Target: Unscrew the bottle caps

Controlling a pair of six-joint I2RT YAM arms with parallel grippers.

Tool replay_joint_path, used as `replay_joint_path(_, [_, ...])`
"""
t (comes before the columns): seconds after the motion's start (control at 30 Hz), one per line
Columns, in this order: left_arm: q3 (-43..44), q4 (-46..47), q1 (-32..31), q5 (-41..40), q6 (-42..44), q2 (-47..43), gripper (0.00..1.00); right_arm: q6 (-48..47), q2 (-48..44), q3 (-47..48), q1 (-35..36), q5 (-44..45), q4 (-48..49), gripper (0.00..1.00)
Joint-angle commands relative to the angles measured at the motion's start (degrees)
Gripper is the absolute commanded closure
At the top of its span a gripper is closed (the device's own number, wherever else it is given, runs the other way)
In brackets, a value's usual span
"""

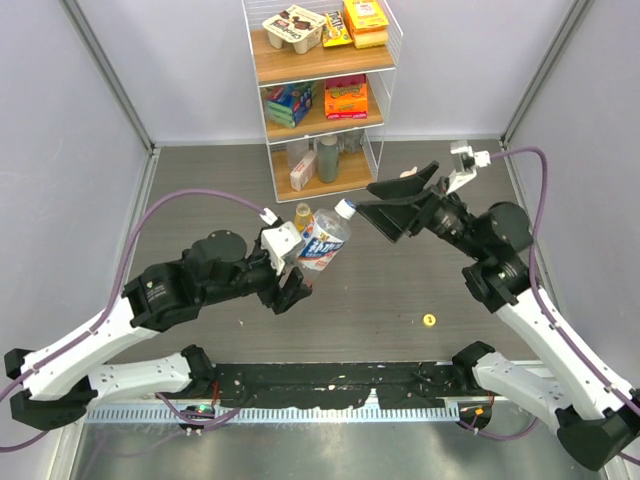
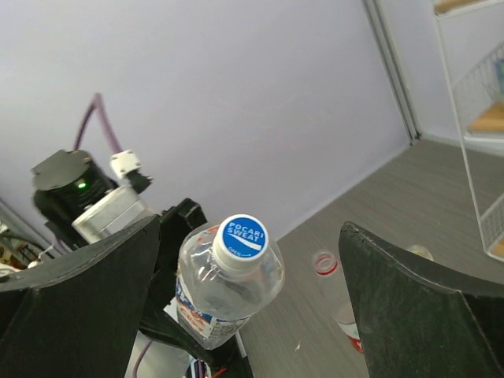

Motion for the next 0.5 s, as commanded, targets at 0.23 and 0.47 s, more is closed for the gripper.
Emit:
replay_joint_path(0.23, [7.0,-5.6,0.0,-20.3,3.7,8.7,1.00,4.8,9.6,4.6,0.1,3.4,-2.5,0.03])
replay_joint_path(0.47, [9.0,-7.9,-0.1,-29.7,3.7,13.2,1.00,6.4,14.4,5.5,0.1,5.8,-3.0,0.07])
